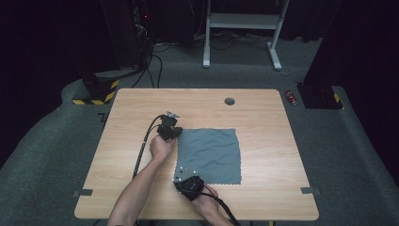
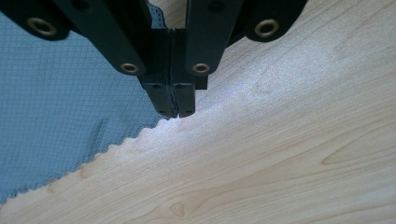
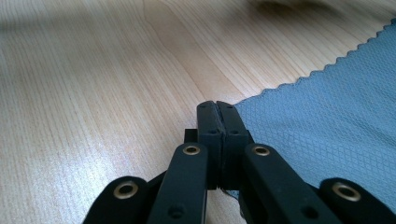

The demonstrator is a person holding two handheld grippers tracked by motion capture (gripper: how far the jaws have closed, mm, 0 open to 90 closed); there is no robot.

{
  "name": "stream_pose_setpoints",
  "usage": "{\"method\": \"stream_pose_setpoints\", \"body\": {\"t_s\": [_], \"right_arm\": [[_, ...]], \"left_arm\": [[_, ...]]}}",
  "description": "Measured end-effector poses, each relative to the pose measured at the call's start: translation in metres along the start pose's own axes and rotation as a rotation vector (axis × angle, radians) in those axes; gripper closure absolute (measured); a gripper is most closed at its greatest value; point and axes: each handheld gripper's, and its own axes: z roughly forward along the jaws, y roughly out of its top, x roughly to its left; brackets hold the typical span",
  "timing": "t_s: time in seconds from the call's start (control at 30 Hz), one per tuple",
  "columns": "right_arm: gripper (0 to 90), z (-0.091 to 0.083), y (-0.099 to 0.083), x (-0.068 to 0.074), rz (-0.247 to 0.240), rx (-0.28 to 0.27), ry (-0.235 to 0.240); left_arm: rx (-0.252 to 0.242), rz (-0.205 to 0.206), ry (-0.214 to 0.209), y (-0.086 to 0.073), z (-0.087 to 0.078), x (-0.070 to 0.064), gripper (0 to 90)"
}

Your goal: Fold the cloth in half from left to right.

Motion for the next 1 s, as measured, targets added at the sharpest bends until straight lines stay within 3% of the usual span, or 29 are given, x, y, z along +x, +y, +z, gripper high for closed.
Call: {"method": "stream_pose_setpoints", "body": {"t_s": [0.17, 0.47, 0.73, 1.0], "right_arm": [[90.0, -0.004, -0.003, -0.001, 0.007, 0.001, 0.008], [90.0, -0.015, -0.003, -0.005, 0.013, -0.018, 0.011], [90.0, -0.025, 0.012, -0.005, 0.009, -0.057, 0.031], [90.0, -0.023, 0.028, -0.002, 0.006, -0.086, 0.084]], "left_arm": [[0.001, -0.012, -0.035, 0.004, -0.003, 0.003, 89.9], [-0.046, -0.019, -0.088, 0.012, -0.02, 0.007, 90.0], [-0.072, -0.044, -0.106, 0.015, -0.035, 0.019, 90.0], [-0.07, -0.04, -0.077, 0.014, -0.059, 0.036, 90.0]]}}
